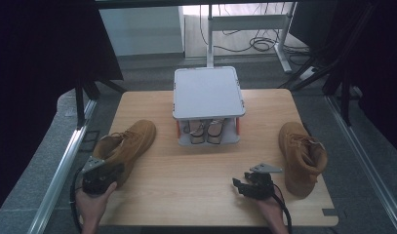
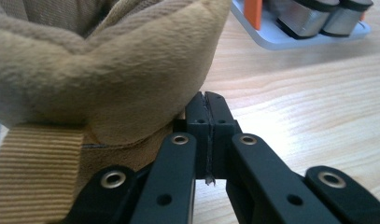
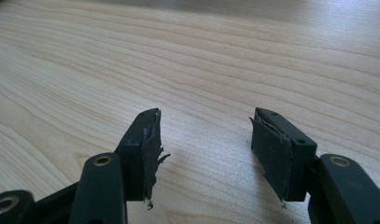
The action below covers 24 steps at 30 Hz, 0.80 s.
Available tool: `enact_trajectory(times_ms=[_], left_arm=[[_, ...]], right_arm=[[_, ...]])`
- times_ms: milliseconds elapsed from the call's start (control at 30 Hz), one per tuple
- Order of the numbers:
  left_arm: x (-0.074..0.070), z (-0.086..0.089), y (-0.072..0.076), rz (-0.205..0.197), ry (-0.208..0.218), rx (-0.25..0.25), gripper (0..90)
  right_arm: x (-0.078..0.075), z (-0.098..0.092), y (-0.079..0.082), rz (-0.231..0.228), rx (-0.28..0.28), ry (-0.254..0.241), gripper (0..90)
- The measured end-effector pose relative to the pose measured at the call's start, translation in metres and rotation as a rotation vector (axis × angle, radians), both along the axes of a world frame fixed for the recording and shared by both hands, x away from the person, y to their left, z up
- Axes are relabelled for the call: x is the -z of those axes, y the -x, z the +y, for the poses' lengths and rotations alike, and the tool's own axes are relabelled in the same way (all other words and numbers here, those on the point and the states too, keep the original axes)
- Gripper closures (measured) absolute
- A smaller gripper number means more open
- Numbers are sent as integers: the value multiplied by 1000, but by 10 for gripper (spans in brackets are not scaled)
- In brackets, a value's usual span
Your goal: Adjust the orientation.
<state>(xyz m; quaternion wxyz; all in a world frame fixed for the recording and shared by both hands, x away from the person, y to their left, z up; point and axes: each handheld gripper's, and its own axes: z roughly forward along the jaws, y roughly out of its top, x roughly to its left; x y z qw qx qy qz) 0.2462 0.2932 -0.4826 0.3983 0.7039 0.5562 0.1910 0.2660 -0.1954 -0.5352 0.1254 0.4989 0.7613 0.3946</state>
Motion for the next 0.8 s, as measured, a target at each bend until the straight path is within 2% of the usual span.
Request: enact_trajectory(times_ms=[167, 233, 267, 333, 467, 600, 700, 800], left_arm=[[-6, -6, 4, -25, 18, 17, 895], [-4, -10, 3, -18, 56, 42, 877], [-3, -13, 3, -13, 61, 52, 870], [0, -21, 1, -4, 46, 68, 867], [3, -33, 0, 7, 54, 106, 832], [8, -46, -4, 51, 52, 164, 723], [12, -57, -6, 62, 31, 183, 667], [15, -63, -6, 60, 10, 168, 581]], right_arm=[[-1, 0, 1, -2, -3, -4, 425], [-1, 0, 1, -4, -3, 0, 425], [-1, 0, 1, -3, -2, 0, 425], [-1, 0, 1, -5, 3, -4, 425], [-3, -1, 3, -22, 10, 10, 428], [-4, -4, 2, -13, 11, -6, 456], [-6, -7, 2, -17, 12, -16, 478], [-9, -11, 3, -32, 10, -26, 562]])
